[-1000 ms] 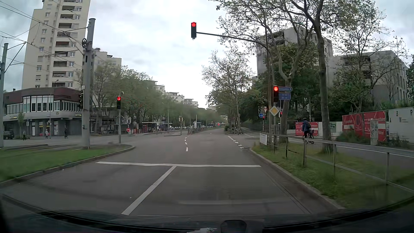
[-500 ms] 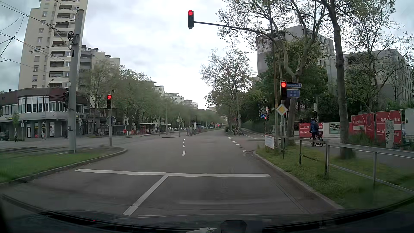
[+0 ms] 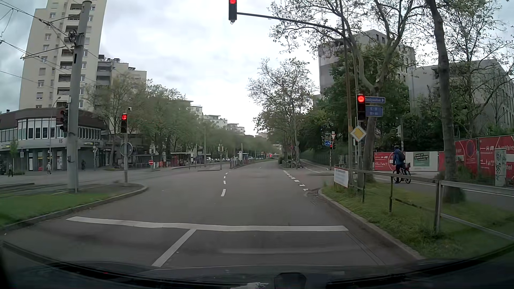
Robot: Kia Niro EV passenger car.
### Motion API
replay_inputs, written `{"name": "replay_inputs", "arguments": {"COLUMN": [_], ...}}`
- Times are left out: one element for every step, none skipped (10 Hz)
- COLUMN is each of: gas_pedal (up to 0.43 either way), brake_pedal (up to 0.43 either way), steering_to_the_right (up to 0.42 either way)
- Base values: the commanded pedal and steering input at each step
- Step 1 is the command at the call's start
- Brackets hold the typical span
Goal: Follow the waypoints while adhering to traffic rules and regulations
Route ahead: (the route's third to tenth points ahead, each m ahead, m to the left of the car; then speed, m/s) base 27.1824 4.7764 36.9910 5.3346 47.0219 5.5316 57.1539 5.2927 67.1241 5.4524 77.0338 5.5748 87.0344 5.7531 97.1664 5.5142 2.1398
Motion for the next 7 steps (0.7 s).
{"name": "replay_inputs", "arguments": {"gas_pedal": [0.000, 0.000, 0.000, 0.000, 0.000, 0.000, 0.000], "brake_pedal": [0.177, 0.165, 0.159, 0.152, 0.146, 0.146, 0.146], "steering_to_the_right": [0.014, 0.012, 0.011, 0.011, 0.011, 0.011, 0.011]}}
